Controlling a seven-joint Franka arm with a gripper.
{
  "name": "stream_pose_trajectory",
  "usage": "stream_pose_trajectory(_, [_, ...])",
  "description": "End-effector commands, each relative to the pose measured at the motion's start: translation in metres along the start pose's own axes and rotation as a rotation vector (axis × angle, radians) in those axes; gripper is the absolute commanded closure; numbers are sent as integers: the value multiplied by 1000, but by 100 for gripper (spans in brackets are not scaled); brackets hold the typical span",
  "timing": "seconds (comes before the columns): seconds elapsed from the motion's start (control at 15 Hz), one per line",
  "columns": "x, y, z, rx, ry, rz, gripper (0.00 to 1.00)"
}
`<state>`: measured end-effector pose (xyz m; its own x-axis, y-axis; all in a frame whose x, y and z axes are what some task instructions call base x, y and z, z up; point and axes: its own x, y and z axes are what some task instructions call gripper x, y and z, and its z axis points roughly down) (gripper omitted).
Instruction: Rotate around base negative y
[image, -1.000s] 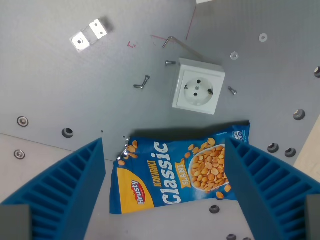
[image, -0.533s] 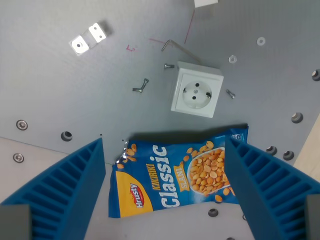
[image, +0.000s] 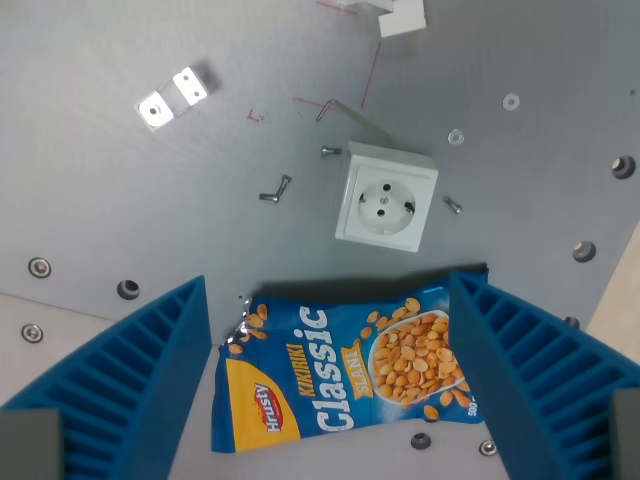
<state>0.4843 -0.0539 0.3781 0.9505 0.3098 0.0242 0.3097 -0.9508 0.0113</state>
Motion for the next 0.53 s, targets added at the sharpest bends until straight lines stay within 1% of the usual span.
stream_pose_trajectory(0.07, [-8,-3,1,-57,184,0,0])
stream_pose_trajectory(0.53, [-8,-3,1,-86,272,1,0])
